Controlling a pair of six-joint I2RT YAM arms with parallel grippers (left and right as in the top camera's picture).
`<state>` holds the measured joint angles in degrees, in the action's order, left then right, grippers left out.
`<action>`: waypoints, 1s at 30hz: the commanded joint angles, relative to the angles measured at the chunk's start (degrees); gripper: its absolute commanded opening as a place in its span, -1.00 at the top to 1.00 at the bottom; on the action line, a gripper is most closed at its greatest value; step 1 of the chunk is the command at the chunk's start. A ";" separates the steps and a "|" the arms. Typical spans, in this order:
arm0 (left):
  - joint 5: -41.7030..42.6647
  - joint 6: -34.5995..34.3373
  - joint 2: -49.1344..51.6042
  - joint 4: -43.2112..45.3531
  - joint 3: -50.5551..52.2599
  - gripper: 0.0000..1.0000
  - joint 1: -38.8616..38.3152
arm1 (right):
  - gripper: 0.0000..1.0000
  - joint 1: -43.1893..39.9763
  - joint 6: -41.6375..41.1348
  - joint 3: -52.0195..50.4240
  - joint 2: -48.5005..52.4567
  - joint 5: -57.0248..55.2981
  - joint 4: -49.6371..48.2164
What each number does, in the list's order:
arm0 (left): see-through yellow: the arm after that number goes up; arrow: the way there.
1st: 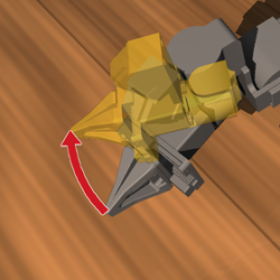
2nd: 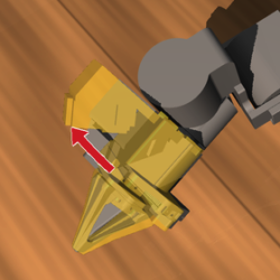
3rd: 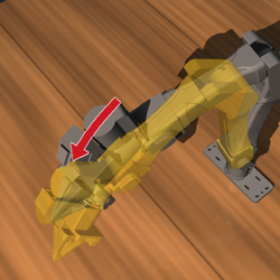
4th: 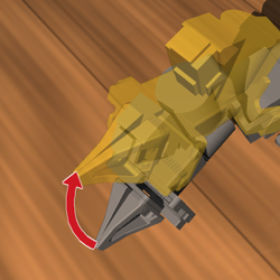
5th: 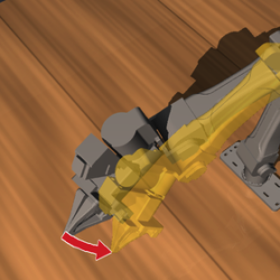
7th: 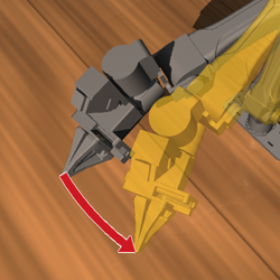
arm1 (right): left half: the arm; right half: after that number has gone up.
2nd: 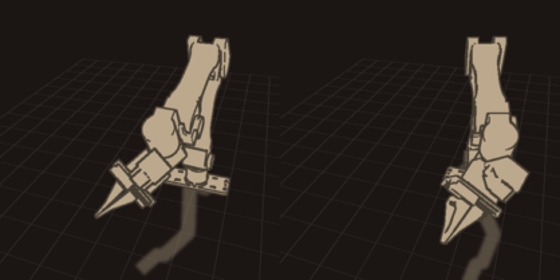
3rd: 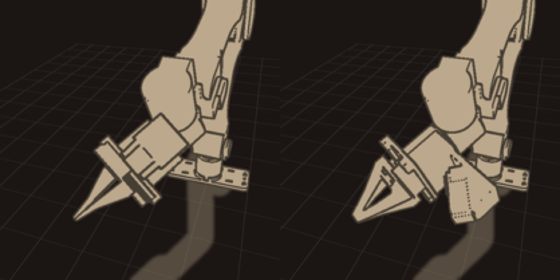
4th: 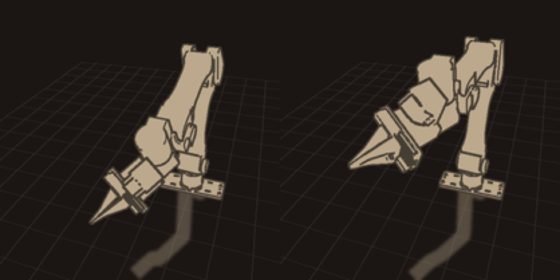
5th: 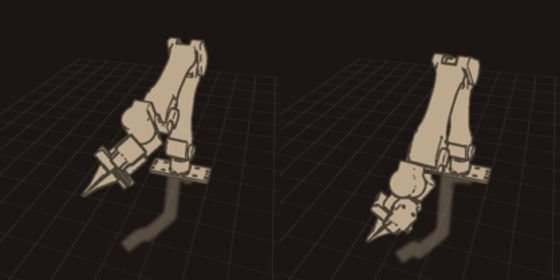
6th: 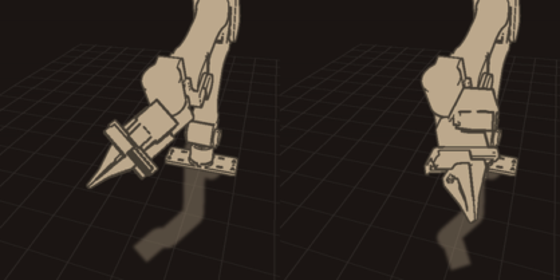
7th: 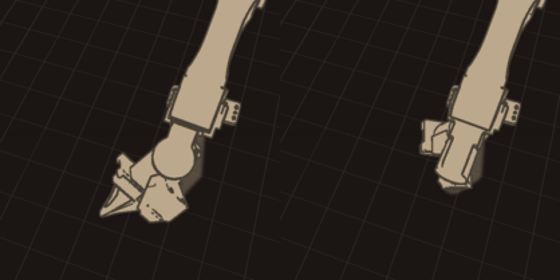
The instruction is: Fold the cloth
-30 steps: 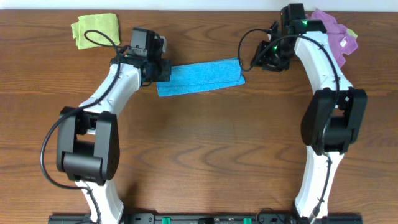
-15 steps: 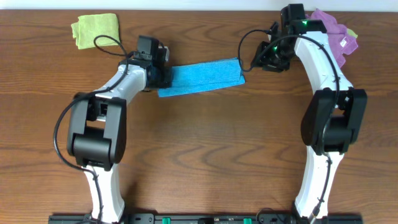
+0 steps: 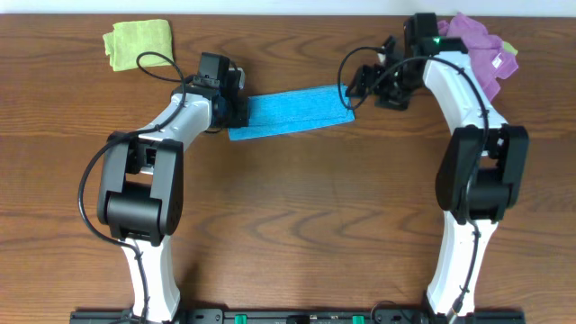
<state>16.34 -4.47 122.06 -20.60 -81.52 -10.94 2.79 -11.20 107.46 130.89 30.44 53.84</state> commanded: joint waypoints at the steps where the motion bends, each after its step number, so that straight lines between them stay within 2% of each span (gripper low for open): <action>1: 0.20 0.22 2.19 -0.37 -0.35 0.88 0.04 | -0.73 -1.20 0.50 -4.09 0.63 9.18 -1.95; 13: 0.22 0.24 2.19 -0.39 -0.35 0.88 0.04 | -0.61 -1.46 -5.64 -13.46 0.66 14.12 -15.19; 21: 0.22 0.24 2.19 -0.39 -0.35 0.88 0.04 | -0.57 0.13 -8.98 -14.69 3.30 13.55 -20.72; 27: 0.24 0.22 2.19 -0.59 -0.35 0.88 0.04 | -0.40 1.75 -9.60 -14.69 5.31 12.83 -22.27; 30: 0.26 0.22 2.19 -0.90 -0.35 0.89 0.04 | -0.20 2.23 -9.81 -14.69 5.33 10.62 -23.54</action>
<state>16.36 -4.47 122.06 -20.64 -81.54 -10.94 3.86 -20.12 93.67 132.73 46.00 30.44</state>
